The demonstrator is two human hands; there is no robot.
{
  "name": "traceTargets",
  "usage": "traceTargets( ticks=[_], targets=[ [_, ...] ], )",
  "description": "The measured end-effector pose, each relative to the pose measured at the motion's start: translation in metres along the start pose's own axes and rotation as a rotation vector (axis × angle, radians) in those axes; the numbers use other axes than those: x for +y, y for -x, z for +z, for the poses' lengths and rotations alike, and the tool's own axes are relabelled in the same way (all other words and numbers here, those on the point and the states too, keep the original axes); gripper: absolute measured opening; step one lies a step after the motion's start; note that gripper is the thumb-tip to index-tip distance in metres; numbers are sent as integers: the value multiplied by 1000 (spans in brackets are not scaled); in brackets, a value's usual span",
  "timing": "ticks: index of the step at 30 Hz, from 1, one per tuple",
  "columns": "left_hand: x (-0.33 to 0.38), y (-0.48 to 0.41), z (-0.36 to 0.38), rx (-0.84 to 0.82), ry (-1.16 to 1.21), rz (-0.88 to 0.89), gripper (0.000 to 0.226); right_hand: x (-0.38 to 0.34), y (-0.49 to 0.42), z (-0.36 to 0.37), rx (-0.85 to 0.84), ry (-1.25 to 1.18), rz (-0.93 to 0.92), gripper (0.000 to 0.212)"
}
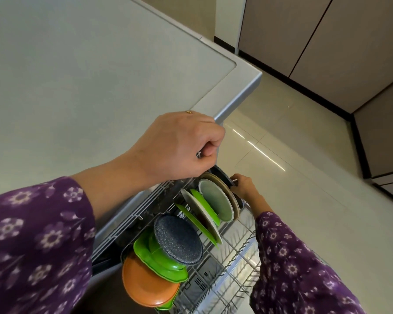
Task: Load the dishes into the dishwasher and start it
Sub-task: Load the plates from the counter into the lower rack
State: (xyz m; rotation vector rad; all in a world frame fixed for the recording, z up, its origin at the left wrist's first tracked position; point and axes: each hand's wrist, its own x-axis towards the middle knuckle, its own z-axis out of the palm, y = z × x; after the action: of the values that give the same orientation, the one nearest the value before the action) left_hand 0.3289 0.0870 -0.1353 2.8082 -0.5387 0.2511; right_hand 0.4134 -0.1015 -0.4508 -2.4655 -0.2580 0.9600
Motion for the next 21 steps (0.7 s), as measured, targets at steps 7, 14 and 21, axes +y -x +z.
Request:
traceTargets(
  ticks=[7,14,21],
  targets=[
    [1,0,-2,-14,37,-5,26,-8,29,0,240,-138,65,38],
    [4,3,-5,-20,69,-52,26,-43,93,5,300,-191,70,29],
    [29,22,-17,-1,69,-241,18,-80,187,0,260,-31,-81,33]
  ],
)
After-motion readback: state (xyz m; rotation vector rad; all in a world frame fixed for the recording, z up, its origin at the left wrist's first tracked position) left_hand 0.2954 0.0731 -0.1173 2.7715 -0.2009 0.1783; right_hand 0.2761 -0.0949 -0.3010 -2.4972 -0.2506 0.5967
